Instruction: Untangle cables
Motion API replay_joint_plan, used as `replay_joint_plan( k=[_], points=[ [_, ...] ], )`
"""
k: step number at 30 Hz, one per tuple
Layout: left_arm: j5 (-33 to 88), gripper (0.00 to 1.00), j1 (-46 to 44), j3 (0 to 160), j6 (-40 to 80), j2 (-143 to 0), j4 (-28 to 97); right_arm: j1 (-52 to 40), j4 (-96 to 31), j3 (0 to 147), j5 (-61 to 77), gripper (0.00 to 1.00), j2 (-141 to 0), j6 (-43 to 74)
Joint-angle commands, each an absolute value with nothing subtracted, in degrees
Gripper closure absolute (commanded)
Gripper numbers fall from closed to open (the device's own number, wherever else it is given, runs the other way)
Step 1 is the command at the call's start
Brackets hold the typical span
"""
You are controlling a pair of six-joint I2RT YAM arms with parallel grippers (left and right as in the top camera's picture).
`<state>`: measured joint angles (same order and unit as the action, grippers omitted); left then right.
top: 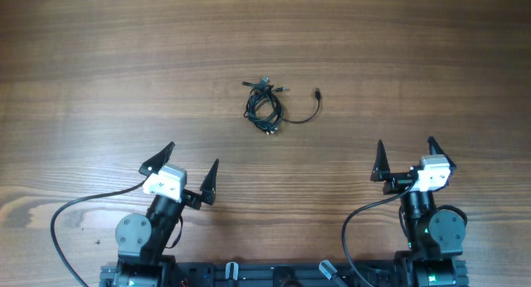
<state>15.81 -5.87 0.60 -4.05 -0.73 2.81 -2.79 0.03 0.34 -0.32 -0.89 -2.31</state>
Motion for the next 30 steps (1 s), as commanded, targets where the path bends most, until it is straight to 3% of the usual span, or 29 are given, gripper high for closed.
replay_joint_plan(
  k=[1, 19, 30],
  points=[
    [16.9, 0.00, -5.5, 0.3, -5.0, -0.2, 2.9, -2.5, 0.5, 0.3, -1.7, 0.01, -0.8, -3.0],
    [16.9, 0.00, -5.5, 0.3, -4.9, -0.4, 2.7, -2.5, 0.4, 0.3, 0.1, 0.00, -0.8, -2.8],
    [12.5, 0.00, -5.5, 2.7, 10.2, -1.0, 1.3, -2.5, -7.6, 4.5, -1.6, 0.00, -1.0, 4.7]
  ],
)
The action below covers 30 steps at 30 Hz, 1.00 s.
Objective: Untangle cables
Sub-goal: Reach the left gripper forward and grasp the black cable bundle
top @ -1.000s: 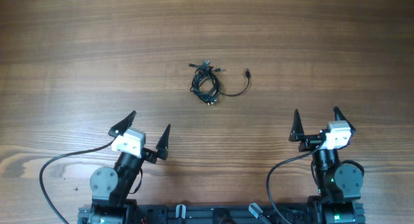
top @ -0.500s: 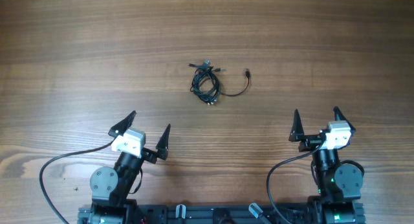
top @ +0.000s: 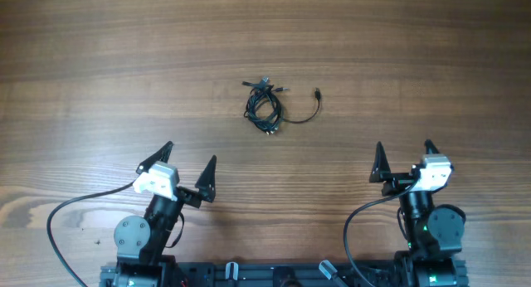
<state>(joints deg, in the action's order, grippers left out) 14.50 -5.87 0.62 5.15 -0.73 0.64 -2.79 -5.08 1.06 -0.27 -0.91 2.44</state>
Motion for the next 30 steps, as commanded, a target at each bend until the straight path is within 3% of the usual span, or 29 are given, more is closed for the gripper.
replay_joint_plan(
  k=[1, 10, 16, 24, 30],
  points=[
    [12.5, 0.00, -5.5, 3.6, 10.2, -1.9, 1.6, -2.5, -9.3, 5.7, -1.8, 0.00, -1.3, 4.6],
    [12.8, 0.00, -5.5, 16.2, 10.1, -21.3, 4.1, -2.5, -17.8, 16.7, -1.6, 0.00, -9.6, 4.9],
    [20.9, 0.00, -5.5, 29.5, 10.1, -40.5, 6.0, -2.5, -25.5, 26.5, -1.4, 0.00, -20.7, 6.2],
    [26.3, 0.00, -5.5, 51.1, 10.1, -62.0, 28.0, -2.5, -35.3, 39.0, 1.8, 0.00, -36.4, 6.0],
    [26.3, 0.00, -5.5, 54.6, 10.1, -65.9, 38.0, -2.5, -41.2, 45.4, 6.2, 0.00, -44.7, 6.0]
  ],
)
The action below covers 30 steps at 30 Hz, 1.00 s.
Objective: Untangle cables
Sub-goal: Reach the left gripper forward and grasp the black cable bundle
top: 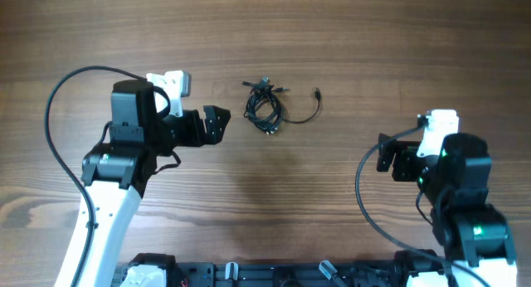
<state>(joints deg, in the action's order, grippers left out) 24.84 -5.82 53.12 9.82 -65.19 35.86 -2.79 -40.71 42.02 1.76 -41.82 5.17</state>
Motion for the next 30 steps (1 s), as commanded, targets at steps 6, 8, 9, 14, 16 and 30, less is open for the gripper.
replay_joint_plan(
  k=[6, 8, 9, 14, 16, 30],
  points=[
    [25.9, 0.00, -5.5, 54.6, 10.7, -66.6, 28.6, -2.5, -40.7, 45.5, 11.7, 0.00, -46.7, 6.2],
    [25.9, 0.00, -5.5, 54.6, 14.4, -67.5, 22.3, -2.5, -40.6, 45.5, 11.8, 0.00, -46.7, 6.2],
    [25.9, 0.00, -5.5, 54.6, 16.4, -68.3, 19.3, -2.5, -40.6, 45.5, 11.8, 0.00, -46.7, 6.2],
    [24.9, 0.00, -7.0, 56.8, 20.7, -74.8, 12.9, -2.5, -40.6, 45.5, 12.3, 0.00, -46.7, 6.2],
    [20.9, 0.00, -8.0, 60.6, 22.0, -78.7, 15.4, -2.5, -40.6, 45.5, 12.4, 0.00, -46.7, 6.2],
    [20.3, 0.06, -16.3, 68.9, 51.0, -100.8, 17.8, -2.5, -40.6, 45.5, 12.4, 0.00, -46.7, 6.6]
  ],
)
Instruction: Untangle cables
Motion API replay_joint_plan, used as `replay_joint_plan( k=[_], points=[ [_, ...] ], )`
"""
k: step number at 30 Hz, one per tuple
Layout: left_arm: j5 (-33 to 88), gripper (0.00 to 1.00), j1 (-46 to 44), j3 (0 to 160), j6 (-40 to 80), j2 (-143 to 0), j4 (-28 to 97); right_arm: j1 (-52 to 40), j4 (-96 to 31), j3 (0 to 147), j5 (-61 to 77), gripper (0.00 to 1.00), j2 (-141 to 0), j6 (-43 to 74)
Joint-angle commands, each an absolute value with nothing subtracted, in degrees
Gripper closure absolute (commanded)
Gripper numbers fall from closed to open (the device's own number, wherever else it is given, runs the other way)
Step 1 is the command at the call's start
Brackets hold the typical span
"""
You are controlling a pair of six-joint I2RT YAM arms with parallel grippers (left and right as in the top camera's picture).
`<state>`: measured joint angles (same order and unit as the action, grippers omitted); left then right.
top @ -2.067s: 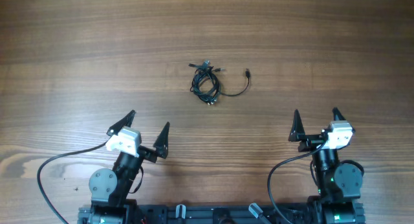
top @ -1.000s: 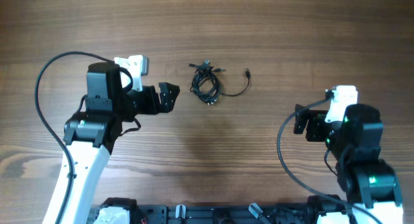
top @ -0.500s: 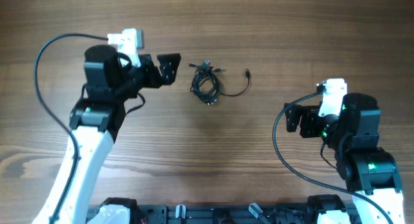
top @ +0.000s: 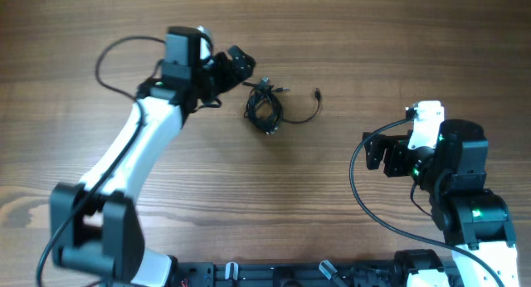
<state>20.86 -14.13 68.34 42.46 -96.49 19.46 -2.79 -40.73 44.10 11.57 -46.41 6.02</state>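
A small tangle of thin black cables (top: 264,109) lies on the wooden table, back of centre. One loose end (top: 317,94) curves off to its right. My left gripper (top: 228,81) hovers just left of the tangle and slightly behind it. Its fingers are spread, nothing sits between them, and it is not touching the cables. The left arm stretches up from the front left corner. My right gripper (top: 375,154) hangs raised at the right, pointing left, well short of the cables. Its fingers look apart and hold nothing.
The wooden table (top: 398,38) carries nothing besides the cables. Each arm trails a black supply cable: the left one (top: 112,59) loops over the back left, the right one (top: 357,196) over the front right. The arm bases stand at the front edge.
My left gripper has moved right and toward the back, from left of the tangle to right beside its upper left. The right gripper has shifted slightly left. The cables have not moved.
At first both arms sat folded at the front edge with their grippers open. Two seconds ago they stood the same. A second ago both had risen, the left one reaching toward the tangle. Now the left gripper is next to the tangle, which lies unchanged.
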Motion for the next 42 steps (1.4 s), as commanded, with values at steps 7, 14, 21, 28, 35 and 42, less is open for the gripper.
replay_joint_plan(
  k=[7, 14, 21, 28, 35, 42],
  points=[
    [20.0, 0.18, -18.4, 68.9, 56.2, -109.0, 11.7, -2.5, -40.9, 45.5, 12.6, 0.00, -46.7, 8.1],
    [19.6, 0.96, -18.0, 68.9, 56.2, -110.7, 6.9, -2.5, -41.5, 45.5, 12.6, 0.00, -46.7, 11.4],
    [45.6, 0.96, -18.4, 68.9, 63.1, -105.0, -9.9, -2.5, -39.7, 45.5, 17.6, 0.00, -48.1, 19.0],
    [62.2, 0.96, -21.1, 68.9, 67.8, -99.0, -23.4, -2.5, -29.4, 45.5, 34.5, 0.00, -56.6, 20.7],
    [69.0, 0.96, -23.0, 68.9, 69.3, -98.3, -22.9, -2.5, -15.5, 45.5, 42.7, 0.04, -69.8, 27.2],
    [68.2, 0.96, -23.3, 68.9, 72.5, -98.3, -23.0, -2.8, -13.5, 45.5, 54.9, 0.15, -80.4, 27.1]
  ],
)
